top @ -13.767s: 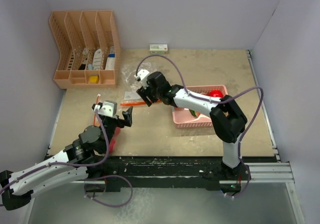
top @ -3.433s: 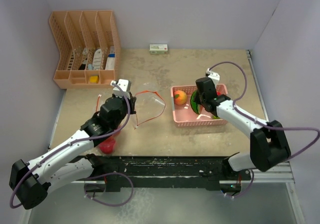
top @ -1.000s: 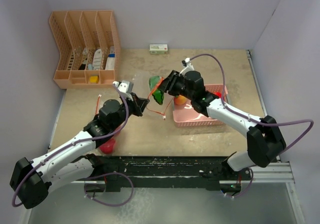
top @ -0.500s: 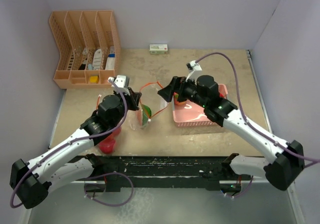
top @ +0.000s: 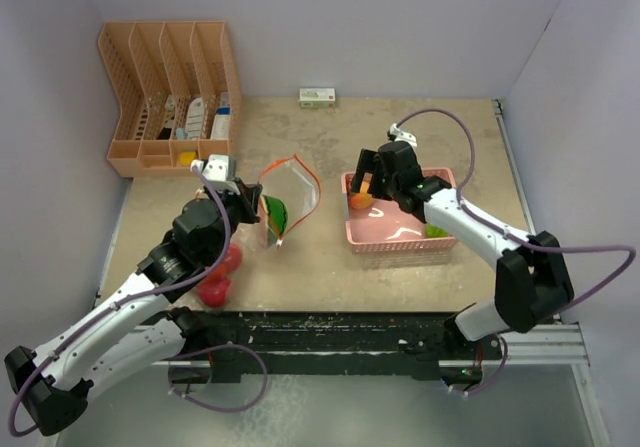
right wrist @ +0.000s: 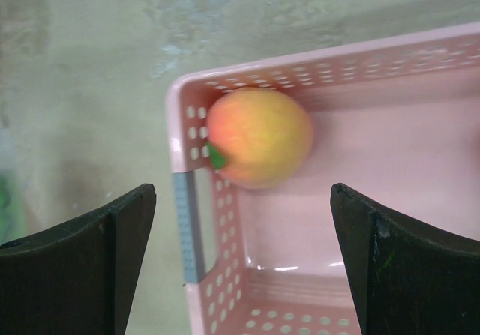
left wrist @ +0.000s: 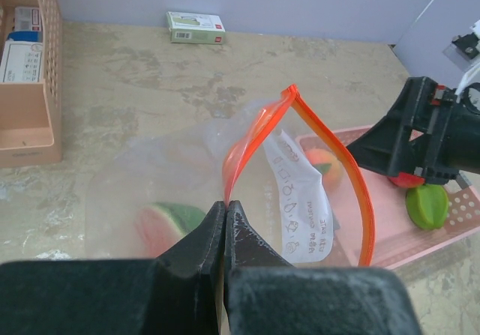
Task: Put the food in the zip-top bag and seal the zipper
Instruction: Pick up the fake fruit from the bin.
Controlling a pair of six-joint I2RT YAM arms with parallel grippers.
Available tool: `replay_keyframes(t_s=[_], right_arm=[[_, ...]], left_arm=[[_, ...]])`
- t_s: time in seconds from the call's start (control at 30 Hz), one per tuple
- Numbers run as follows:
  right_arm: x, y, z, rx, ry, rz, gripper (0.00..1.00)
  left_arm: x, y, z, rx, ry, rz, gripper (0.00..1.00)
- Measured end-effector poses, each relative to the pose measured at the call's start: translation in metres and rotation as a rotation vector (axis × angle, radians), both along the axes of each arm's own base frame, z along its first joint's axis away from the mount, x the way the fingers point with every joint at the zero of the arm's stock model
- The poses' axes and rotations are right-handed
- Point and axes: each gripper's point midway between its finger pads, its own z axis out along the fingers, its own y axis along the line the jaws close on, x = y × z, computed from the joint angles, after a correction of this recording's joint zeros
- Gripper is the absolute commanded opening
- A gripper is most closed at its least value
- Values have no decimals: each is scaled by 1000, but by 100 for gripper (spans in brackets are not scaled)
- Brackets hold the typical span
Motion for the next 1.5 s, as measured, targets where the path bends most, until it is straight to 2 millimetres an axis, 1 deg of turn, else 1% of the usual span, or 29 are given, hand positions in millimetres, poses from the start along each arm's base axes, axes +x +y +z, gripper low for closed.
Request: replay_keyframes(t_s=[0.1, 0.17, 0.3, 0.37, 0.5, 0.63, 0.67, 0.73, 0.77, 0.87, 0.93, 0.97, 1.03, 1.1, 1.17, 1.23, 1.33, 1.43, 1.5], right_arm=[[9, -12, -20, -36, 34, -43, 100], [15, -14, -32, -50, 49, -56, 100], [23, -13, -57, -78, 83, -48, 100], [27, -11, -66, -91, 96, -38, 100], [35, -6, -79, -103, 102, -22, 100], [36, -4, -93, -111, 124, -9, 100], [36, -4, -98, -115, 132, -8, 98], [35, -5, -104, -122, 146, -10, 91], [35, -5, -106, -124, 150, -10, 84], [32, -7, -106, -126, 149, -9, 57], [28, -9, -105, -125, 148, -11, 42], [26, -10, -102, -119, 144, -13, 37], [23, -12, -94, -117, 130, -10, 31], [21, -14, -78, -107, 102, -11, 28], [18, -16, -55, -90, 48, -4, 26], [13, -16, -26, -61, -18, 18, 25], [1, -7, 23, 22, -135, 95, 24], [-19, 16, 82, 119, -284, 220, 26], [-39, 40, 115, 177, -371, 335, 26]], left_arm=[[-1, 1, 0, 4, 1, -1, 0], [-1, 1, -1, 5, 2, -1, 0], [-1, 0, -1, 9, 1, -6, 0], [-1, 0, -2, 12, 3, -6, 0], [0, -1, -3, 18, 6, -6, 0], [0, -1, -3, 19, 6, -7, 0], [0, -1, -3, 19, 7, -7, 0], [0, -1, -3, 18, 7, -8, 0], [0, -1, -3, 18, 7, -9, 0], [0, -1, -3, 18, 7, -10, 0], [0, -1, -4, 18, 8, -11, 0], [0, -2, -4, 19, 9, -13, 0], [0, -3, -5, 22, 12, -14, 0], [1, -3, -7, 25, 16, -14, 0], [2, -4, -10, 31, 24, -15, 0], [4, -6, -14, 40, 34, -15, 0], [7, -9, -22, 51, 50, -17, 0], [10, -13, -31, 66, 70, -23, 0], [12, -17, -35, 72, 79, -29, 0]])
